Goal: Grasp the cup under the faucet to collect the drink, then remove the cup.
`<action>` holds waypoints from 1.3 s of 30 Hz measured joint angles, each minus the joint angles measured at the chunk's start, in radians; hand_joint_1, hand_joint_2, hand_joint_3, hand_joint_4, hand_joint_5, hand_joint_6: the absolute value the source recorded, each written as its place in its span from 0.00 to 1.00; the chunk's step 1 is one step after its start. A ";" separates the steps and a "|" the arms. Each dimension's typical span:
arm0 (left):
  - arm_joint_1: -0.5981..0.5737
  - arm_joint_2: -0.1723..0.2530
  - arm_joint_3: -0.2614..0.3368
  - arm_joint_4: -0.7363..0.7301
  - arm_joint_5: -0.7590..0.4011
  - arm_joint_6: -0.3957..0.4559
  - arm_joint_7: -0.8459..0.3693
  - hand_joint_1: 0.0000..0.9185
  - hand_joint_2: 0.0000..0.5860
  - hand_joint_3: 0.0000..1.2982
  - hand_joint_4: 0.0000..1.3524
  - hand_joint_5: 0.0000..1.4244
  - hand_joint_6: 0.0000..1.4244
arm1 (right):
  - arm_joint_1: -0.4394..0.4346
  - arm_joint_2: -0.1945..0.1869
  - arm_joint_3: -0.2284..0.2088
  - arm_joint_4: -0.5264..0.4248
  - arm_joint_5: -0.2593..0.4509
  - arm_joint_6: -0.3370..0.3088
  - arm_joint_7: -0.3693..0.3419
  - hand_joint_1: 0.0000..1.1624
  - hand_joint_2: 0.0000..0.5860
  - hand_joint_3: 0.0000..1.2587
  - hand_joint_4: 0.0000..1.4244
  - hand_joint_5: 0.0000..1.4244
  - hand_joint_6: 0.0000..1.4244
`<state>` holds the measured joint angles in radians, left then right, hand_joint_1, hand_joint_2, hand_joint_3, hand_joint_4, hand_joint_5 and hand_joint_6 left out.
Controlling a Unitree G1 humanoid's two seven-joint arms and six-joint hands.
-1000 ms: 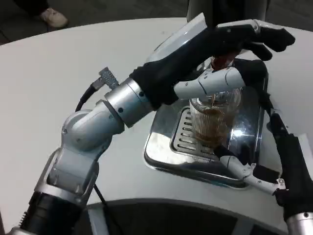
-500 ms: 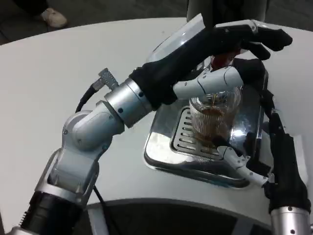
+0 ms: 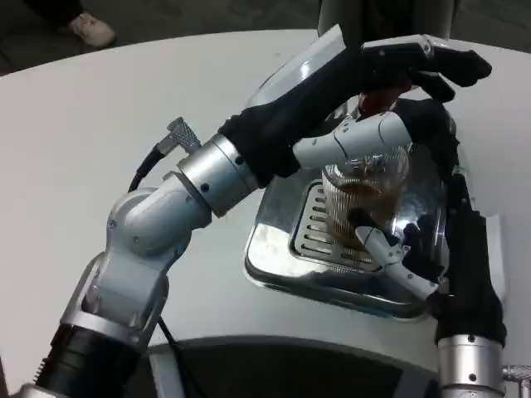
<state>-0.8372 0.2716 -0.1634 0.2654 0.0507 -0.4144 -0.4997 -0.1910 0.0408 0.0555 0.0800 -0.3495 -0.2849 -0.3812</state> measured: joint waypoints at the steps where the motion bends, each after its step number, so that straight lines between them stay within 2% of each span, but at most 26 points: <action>1: 0.000 0.000 0.000 0.000 0.000 0.000 0.001 0.00 0.19 0.28 0.22 0.25 0.15 | -0.003 0.002 0.003 0.005 0.000 -0.007 -0.006 0.76 0.32 0.05 0.06 0.05 0.08; 10: 0.000 0.000 -0.004 0.000 0.001 0.000 0.007 0.00 0.19 0.28 0.22 0.25 0.15 | -0.026 0.010 0.027 0.056 -0.003 -0.039 -0.030 0.76 0.31 0.05 0.07 0.06 0.09; 24: 0.000 0.000 -0.008 0.002 0.000 0.000 0.010 0.00 0.19 0.28 0.22 0.25 0.15 | -0.114 0.007 0.027 0.172 0.002 -0.060 -0.040 0.75 0.31 0.04 0.04 0.04 0.07; 30: -0.002 0.000 -0.008 0.012 0.000 0.000 0.011 0.00 0.19 0.29 0.22 0.25 0.15 | -0.150 -0.010 0.021 0.227 0.003 -0.061 -0.042 0.74 0.29 0.02 0.02 0.02 0.05; 35: -0.006 0.000 -0.008 0.021 0.000 -0.002 0.011 0.00 0.19 0.29 0.22 0.25 0.15 | -0.164 -0.014 0.020 0.235 0.003 -0.061 -0.042 0.74 0.29 0.00 0.00 0.00 0.03; 39: -0.010 0.000 -0.009 0.029 0.000 -0.004 0.011 0.00 0.19 0.29 0.22 0.25 0.15 | -0.183 -0.032 0.019 0.255 0.003 -0.061 -0.039 0.74 0.29 0.00 0.00 0.00 0.03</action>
<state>-0.8477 0.2714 -0.1724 0.2940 0.0509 -0.4183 -0.4887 -0.3744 0.0088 0.0743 0.3353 -0.3466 -0.3455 -0.4203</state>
